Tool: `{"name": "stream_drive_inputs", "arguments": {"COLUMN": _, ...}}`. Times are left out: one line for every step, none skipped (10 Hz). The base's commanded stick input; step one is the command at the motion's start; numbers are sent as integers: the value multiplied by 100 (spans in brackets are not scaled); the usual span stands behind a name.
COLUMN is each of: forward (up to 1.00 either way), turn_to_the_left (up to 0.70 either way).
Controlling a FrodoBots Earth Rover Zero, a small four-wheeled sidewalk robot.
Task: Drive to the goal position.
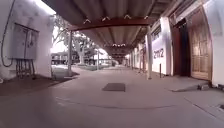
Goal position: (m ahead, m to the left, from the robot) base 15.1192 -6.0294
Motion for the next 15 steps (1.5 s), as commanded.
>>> {"name": "stream_drive_inputs", "arguments": {"forward": 85, "turn_to_the_left": 0}}
{"name": "stream_drive_inputs", "arguments": {"forward": 85, "turn_to_the_left": 0}}
{"name": "stream_drive_inputs", "arguments": {"forward": 85, "turn_to_the_left": 0}}
{"name": "stream_drive_inputs", "arguments": {"forward": 85, "turn_to_the_left": 0}}
{"name": "stream_drive_inputs", "arguments": {"forward": 85, "turn_to_the_left": 0}}
{"name": "stream_drive_inputs", "arguments": {"forward": 85, "turn_to_the_left": 0}}
{"name": "stream_drive_inputs", "arguments": {"forward": 85, "turn_to_the_left": 0}}
{"name": "stream_drive_inputs", "arguments": {"forward": 85, "turn_to_the_left": 0}}
{"name": "stream_drive_inputs", "arguments": {"forward": 85, "turn_to_the_left": 0}}
{"name": "stream_drive_inputs", "arguments": {"forward": 85, "turn_to_the_left": 0}}
{"name": "stream_drive_inputs", "arguments": {"forward": 85, "turn_to_the_left": 0}}
{"name": "stream_drive_inputs", "arguments": {"forward": 85, "turn_to_the_left": 0}}
{"name": "stream_drive_inputs", "arguments": {"forward": 85, "turn_to_the_left": 0}}
{"name": "stream_drive_inputs", "arguments": {"forward": 85, "turn_to_the_left": 0}}
{"name": "stream_drive_inputs", "arguments": {"forward": 85, "turn_to_the_left": 0}}
